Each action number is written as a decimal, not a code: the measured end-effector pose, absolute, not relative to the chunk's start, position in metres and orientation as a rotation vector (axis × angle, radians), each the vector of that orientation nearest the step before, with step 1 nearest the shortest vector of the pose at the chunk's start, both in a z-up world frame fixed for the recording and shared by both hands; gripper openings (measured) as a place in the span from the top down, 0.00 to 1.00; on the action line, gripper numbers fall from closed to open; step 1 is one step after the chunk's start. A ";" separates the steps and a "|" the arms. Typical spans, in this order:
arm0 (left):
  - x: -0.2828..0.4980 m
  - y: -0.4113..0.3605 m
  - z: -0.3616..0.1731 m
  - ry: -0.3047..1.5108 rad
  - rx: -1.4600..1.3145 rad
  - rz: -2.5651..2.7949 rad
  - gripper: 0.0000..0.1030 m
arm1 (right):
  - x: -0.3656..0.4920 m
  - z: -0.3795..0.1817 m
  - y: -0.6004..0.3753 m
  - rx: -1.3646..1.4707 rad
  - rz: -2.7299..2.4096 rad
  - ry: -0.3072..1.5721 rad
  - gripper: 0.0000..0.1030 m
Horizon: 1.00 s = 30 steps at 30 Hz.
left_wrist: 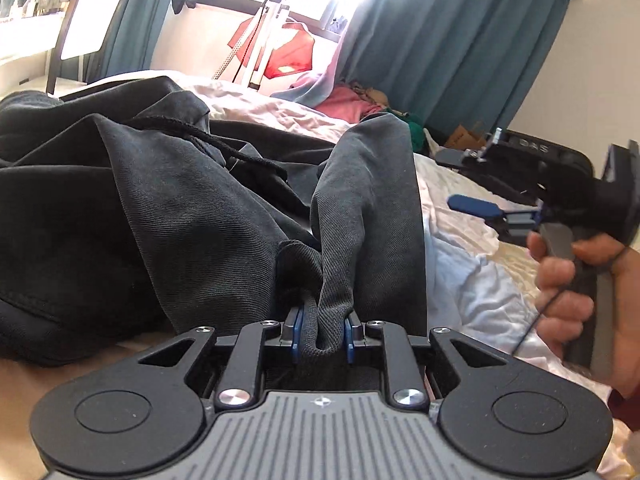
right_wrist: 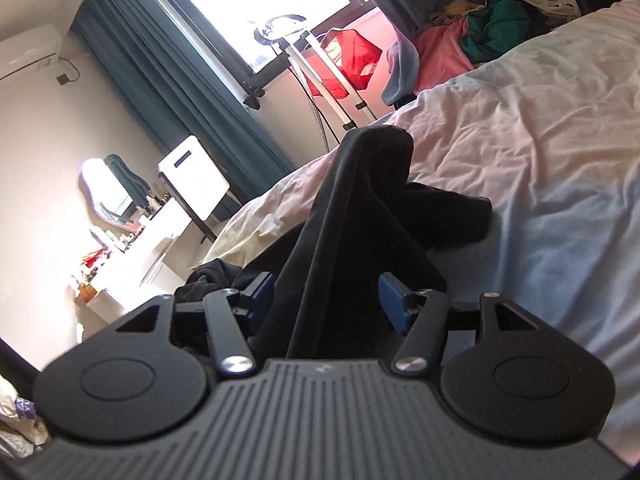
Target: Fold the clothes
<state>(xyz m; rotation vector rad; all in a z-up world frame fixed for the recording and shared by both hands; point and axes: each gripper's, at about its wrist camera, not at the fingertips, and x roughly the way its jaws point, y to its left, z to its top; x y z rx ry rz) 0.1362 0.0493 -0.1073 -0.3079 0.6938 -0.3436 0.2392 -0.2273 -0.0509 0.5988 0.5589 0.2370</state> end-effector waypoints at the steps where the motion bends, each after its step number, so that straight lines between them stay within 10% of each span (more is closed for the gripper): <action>1: 0.140 0.051 -0.110 0.693 -0.324 -0.355 0.80 | 0.255 -0.049 -0.222 0.587 0.228 0.564 0.40; 8: 0.167 0.055 -0.131 0.657 -0.383 -0.456 0.80 | 0.342 -0.052 -0.190 0.507 0.098 0.559 0.47; 11: 0.173 0.060 -0.137 0.636 -0.427 -0.497 0.81 | 0.362 -0.056 -0.177 0.423 0.038 0.596 0.93; 24: 0.147 0.033 -0.116 0.504 -0.383 -0.650 0.81 | 0.174 0.024 -0.293 0.475 -0.199 0.209 0.93; 30: 0.138 0.010 -0.119 0.623 -0.284 -0.527 0.81 | 0.102 -0.068 -0.378 0.907 -0.231 0.545 0.92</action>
